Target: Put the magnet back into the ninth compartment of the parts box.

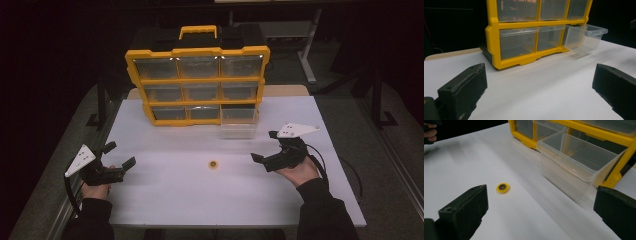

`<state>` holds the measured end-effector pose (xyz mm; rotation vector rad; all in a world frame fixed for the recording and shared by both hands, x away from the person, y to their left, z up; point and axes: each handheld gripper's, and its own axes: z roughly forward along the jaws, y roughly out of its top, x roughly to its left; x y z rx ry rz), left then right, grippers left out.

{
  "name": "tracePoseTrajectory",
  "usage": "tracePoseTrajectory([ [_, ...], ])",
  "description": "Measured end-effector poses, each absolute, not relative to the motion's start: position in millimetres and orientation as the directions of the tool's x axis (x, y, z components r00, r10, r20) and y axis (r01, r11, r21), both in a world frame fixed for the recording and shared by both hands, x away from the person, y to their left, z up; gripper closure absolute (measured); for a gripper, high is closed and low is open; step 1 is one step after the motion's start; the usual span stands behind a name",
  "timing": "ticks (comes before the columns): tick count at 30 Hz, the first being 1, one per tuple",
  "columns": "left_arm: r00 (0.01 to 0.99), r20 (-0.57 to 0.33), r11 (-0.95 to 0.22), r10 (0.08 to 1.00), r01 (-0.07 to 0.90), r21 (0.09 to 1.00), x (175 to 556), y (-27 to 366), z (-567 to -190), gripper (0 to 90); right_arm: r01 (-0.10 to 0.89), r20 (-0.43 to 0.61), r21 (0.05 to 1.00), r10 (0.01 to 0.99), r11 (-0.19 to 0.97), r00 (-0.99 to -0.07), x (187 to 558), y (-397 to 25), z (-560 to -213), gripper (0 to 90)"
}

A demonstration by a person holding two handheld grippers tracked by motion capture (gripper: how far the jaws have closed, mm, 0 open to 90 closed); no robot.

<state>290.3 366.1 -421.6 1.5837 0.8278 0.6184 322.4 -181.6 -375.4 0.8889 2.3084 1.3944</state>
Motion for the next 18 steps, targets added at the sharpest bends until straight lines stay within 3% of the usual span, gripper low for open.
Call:
tracePoseTrajectory([
  [18, 0.609, -0.05, -0.056, 0.791, 0.153, 0.987, 289.0, 366.0, -420.4, 0.0, 0.34, 0.042, 0.851, 0.594, 0.4, -0.803, 329.3, -154.9, -371.3, 0.0],
])
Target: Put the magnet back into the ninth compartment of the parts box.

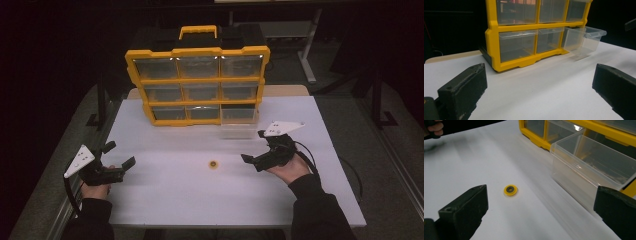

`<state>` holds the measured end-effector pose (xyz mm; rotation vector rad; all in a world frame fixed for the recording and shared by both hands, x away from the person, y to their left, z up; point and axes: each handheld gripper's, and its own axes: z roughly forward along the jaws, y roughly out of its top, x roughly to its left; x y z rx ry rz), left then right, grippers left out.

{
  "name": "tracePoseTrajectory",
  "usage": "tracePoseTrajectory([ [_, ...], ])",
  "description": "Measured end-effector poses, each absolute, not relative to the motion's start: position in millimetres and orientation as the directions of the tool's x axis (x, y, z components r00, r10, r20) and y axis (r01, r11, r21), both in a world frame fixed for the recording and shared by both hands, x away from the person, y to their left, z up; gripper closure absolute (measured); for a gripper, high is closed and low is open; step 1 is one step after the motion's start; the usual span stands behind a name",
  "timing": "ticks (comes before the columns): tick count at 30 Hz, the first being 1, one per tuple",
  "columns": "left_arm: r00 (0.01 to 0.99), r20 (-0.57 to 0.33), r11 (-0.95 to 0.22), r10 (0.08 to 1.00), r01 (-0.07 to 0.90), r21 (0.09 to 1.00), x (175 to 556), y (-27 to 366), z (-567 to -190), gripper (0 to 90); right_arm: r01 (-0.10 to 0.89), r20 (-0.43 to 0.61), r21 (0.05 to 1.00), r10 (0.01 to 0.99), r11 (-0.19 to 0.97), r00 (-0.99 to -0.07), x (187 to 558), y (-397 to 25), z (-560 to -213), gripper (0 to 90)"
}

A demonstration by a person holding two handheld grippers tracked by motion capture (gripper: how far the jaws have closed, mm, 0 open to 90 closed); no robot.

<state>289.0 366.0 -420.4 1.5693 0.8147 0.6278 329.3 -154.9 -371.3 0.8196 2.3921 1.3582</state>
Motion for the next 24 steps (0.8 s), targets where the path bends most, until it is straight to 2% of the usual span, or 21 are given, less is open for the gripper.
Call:
tracePoseTrajectory([
  [24, 0.61, -0.044, -0.065, 0.791, 0.156, 0.986, 289.4, 365.6, -420.8, 0.0, 0.342, 0.067, 0.836, 0.54, 0.429, -0.839, 339.7, -122.7, -376.7, 0.0],
])
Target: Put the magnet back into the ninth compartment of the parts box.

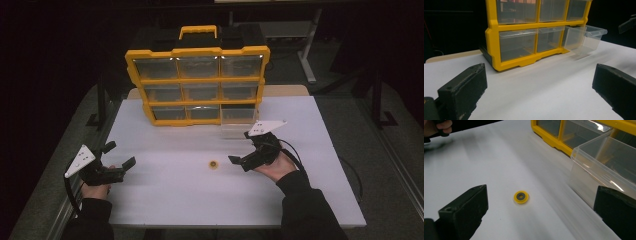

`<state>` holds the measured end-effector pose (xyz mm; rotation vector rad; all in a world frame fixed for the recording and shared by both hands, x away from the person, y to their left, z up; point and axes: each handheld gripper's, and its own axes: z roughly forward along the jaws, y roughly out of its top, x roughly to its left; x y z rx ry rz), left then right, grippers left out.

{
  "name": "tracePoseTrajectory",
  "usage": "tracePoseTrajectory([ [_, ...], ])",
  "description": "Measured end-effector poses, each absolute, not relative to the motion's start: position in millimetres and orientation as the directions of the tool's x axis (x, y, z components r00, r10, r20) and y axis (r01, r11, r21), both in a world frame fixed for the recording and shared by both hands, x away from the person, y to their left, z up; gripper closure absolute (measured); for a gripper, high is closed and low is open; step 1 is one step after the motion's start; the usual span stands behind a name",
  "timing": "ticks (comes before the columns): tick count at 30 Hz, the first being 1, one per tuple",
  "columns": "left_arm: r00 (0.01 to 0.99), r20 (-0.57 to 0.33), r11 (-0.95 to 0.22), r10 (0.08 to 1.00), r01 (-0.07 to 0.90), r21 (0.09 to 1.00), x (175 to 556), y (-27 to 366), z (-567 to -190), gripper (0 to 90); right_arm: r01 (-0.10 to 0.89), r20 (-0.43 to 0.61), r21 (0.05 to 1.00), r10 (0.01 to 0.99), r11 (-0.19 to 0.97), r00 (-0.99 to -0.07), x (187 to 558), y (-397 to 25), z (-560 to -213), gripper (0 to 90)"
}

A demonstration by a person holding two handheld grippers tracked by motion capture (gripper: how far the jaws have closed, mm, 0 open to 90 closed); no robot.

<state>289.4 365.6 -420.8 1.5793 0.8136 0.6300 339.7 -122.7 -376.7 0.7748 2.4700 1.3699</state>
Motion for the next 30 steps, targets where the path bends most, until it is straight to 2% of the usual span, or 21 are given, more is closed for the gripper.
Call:
tracePoseTrajectory([
  [30, 0.609, -0.03, -0.079, 0.793, 0.151, 0.985, 289.2, 364.6, -420.7, 0.0, 0.348, 0.076, 0.804, 0.498, 0.482, -0.864, 346.7, -95.3, -388.5, 0.0],
])
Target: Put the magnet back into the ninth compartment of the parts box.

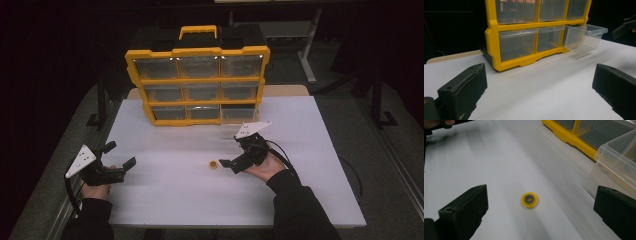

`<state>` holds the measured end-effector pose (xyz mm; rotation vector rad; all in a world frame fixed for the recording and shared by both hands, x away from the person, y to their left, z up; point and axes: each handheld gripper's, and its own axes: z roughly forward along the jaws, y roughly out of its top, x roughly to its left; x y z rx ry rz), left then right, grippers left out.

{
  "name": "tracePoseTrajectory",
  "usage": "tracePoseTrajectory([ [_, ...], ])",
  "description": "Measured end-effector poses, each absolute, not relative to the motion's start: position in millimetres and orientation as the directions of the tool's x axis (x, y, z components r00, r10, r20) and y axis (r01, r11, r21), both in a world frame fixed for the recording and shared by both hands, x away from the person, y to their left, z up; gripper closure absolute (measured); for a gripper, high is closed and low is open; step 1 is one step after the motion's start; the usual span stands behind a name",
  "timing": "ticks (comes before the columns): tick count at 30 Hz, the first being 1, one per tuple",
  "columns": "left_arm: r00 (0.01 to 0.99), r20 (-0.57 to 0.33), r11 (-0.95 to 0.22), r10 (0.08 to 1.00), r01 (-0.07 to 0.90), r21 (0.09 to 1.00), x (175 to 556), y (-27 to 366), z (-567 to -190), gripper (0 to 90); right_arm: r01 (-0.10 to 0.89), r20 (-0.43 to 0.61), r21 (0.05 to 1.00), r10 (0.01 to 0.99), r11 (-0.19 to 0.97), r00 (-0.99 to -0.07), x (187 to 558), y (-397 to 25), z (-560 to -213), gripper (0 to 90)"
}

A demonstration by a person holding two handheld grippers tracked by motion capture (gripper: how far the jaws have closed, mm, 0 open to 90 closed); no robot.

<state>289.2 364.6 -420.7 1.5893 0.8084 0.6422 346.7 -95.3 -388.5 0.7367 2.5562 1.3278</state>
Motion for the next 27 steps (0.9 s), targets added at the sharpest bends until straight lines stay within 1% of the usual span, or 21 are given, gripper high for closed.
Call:
tracePoseTrajectory([
  [27, 0.62, -0.022, -0.096, 0.784, 0.155, 0.983, 289.3, 360.9, -421.9, 0.0, 0.35, 0.086, 0.778, 0.464, 0.521, -0.882, 353.6, -71.9, -401.1, 0.0],
])
